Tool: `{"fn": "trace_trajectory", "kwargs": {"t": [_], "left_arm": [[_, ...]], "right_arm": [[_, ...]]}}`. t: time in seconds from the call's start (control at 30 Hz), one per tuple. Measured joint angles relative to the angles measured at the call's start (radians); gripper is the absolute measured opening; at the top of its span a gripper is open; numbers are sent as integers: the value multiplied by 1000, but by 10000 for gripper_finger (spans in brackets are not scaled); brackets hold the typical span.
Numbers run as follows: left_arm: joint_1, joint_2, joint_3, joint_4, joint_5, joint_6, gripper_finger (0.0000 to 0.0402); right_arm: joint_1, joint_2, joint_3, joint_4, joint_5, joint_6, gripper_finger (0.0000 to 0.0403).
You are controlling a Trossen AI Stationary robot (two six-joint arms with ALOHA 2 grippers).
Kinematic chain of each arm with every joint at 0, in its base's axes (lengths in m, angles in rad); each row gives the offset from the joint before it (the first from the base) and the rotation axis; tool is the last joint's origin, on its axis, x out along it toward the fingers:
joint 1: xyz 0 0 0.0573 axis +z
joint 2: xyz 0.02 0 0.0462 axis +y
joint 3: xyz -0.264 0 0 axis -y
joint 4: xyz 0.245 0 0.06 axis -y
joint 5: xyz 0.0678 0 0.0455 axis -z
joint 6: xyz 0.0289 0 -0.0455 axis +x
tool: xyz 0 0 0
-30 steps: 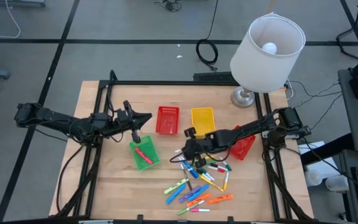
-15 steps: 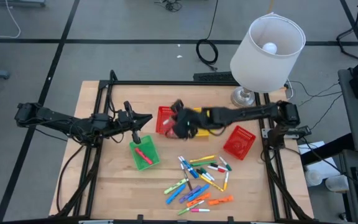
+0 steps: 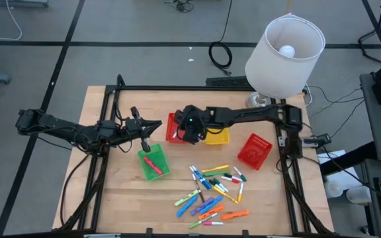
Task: Pick & Place Markers
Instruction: Put the top green marker into the left red bin, then put the top yellow pen into the yellow bin
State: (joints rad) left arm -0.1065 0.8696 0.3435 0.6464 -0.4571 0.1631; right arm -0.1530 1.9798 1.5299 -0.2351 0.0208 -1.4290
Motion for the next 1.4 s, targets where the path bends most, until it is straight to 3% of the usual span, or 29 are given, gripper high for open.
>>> {"fn": "trace_trajectory", "kwargs": {"t": [0.4, 0.63, 0.83, 1.13, 1.4], "left_arm": [[0, 0, 0, 0, -15, 43, 37], [0, 0, 0, -15, -15, 42, 37], [0, 0, 0, -16, -15, 39, 37], [-1, 0, 0, -32, -15, 30, 37], [-1, 0, 0, -43, -15, -26, 37]], "right_arm": [[-38, 133, -1, 109, 4, -16, 18], [-36, 107, -1, 117, 3, 34, 106], [-23, 63, 0, 108, 77, 104, 124], [133, -288, -1, -72, 227, 290, 69], [332, -641, 1, -268, 239, 851, 6]]}}
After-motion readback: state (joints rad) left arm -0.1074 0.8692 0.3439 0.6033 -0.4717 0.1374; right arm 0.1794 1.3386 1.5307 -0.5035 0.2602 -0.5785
